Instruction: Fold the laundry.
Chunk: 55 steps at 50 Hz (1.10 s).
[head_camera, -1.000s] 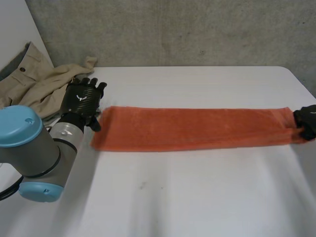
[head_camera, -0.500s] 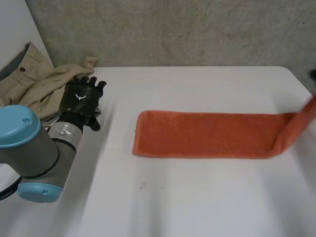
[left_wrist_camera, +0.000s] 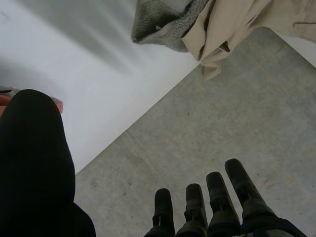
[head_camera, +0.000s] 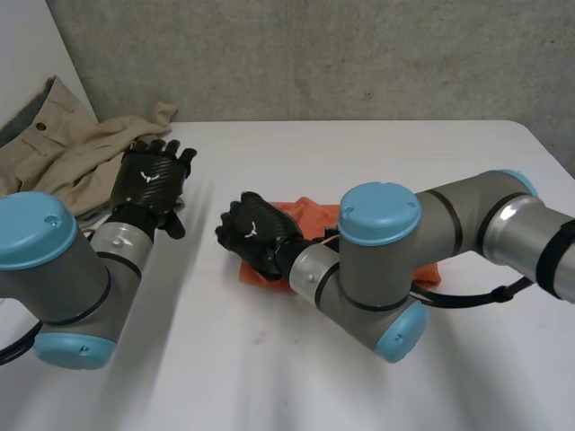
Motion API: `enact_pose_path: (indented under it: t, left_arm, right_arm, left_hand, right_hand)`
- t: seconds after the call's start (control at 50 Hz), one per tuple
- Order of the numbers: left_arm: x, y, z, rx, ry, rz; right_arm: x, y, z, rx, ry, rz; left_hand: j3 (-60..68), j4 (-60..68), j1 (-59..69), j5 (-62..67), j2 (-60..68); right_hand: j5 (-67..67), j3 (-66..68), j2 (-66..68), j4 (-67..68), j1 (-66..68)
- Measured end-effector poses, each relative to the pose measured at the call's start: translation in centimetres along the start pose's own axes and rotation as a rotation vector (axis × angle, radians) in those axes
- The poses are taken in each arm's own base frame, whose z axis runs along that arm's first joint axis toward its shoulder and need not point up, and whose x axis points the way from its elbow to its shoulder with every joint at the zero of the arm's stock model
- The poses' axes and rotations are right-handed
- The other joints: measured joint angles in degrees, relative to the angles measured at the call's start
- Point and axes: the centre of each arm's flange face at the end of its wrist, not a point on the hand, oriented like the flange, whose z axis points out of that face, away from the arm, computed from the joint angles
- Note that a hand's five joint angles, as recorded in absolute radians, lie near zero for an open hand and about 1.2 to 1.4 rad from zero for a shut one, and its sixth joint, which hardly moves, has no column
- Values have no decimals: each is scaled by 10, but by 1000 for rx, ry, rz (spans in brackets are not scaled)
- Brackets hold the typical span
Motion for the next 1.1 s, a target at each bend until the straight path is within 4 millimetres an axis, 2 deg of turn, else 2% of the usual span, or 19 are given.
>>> enact_pose_path:
  t: [0.06,0.1,0.16,0.22,0.26,0.28,0.32,0.34,0.4,0.44,0.52,0.6,0.62,0.68,0.8,0.9,0.92,0.96,1.1]
  left_arm:
    - [2,-1,1,4,4,1]
    - [4,-4,2,17,8,1]
    - [8,-11,4,39,16,-1]
    - [14,-21,5,69,31,-5]
    - [18,-25,5,83,41,-7]
    - [26,-32,4,105,61,-11]
    - [30,-35,4,114,71,-13]
    - [41,-42,3,134,102,-19]
    - [57,-49,0,157,150,-30]
    - [80,-56,-5,174,230,-49]
    - [107,-59,-13,162,333,-72]
    - [130,-51,-14,112,414,-81]
    - [130,-51,-14,112,414,-81]
    - [145,-38,-6,61,447,-72]
    - [155,-18,13,28,440,-29]
    - [154,-10,20,23,426,-4]
    - [149,0,31,12,401,31]
    - [144,4,36,7,382,51]
    - [120,7,54,0,266,97]
  right_arm:
    - [8,0,-2,-47,48,41]
    - [24,1,-8,-93,114,108]
    - [36,4,-14,-121,153,161]
    - [64,20,-36,-194,233,298]
    - [70,26,-43,-215,251,333]
    - [81,39,-59,-261,281,400]
    - [85,45,-65,-280,291,424]
    - [88,59,-77,-322,307,459]
    - [89,74,-89,-367,318,487]
    - [87,91,-101,-415,328,509]
    - [81,109,-112,-465,337,526]
    - [76,119,-117,-485,345,531]
    - [76,119,-117,-485,345,531]
    - [73,123,-119,-489,349,531]
    - [71,125,-120,-489,345,534]
    - [70,125,-120,-490,344,534]
    - [70,125,-120,-491,343,535]
    - [70,125,-120,-491,342,535]
    - [70,125,-120,-492,343,535]
  left_hand:
    - [0,0,0,0,0]
    - [0,0,0,0,0]
    - [0,0,0,0,0]
    - [0,0,0,0,0]
    - [0,0,0,0,0]
    - [0,0,0,0,0]
    - [0,0,0,0,0]
    - [0,0,0,0,0]
    - [0,0,0,0,0]
    - [0,0,0,0,0]
    - [0,0,0,0,0]
    - [0,0,0,0,0]
    - [0,0,0,0,0]
    - [0,0,0,0,0]
    - [0,0,0,0,0]
    - [0,0,0,0,0]
    - [0,0,0,0,0]
    - [0,0,0,0,0]
    - [0,0,0,0,0]
  right_hand:
    - [-140,-142,-132,-154,-69]
    - [-149,-154,-140,-161,-70]
    - [-149,-154,-140,-161,-70]
    - [-149,-154,-140,-161,-70]
    - [-149,-154,-140,-161,-70]
    - [-149,-154,-140,-161,-70]
    - [-149,-154,-140,-161,-70]
    - [-149,-154,-140,-161,-70]
    - [-149,-154,-140,-161,-70]
    - [-149,-154,-140,-161,-70]
    - [-148,-152,-138,-160,-69]
    - [-147,-150,-137,-160,-68]
    - [-147,-150,-137,-160,-68]
    - [-139,-132,-121,-155,-67]
    - [-104,-93,-85,-111,-29]
    - [-103,-92,-85,-111,-28]
    - [-100,-92,-85,-111,-28]
    - [-100,-92,-85,-111,-28]
    - [-90,-79,-74,-99,-18]
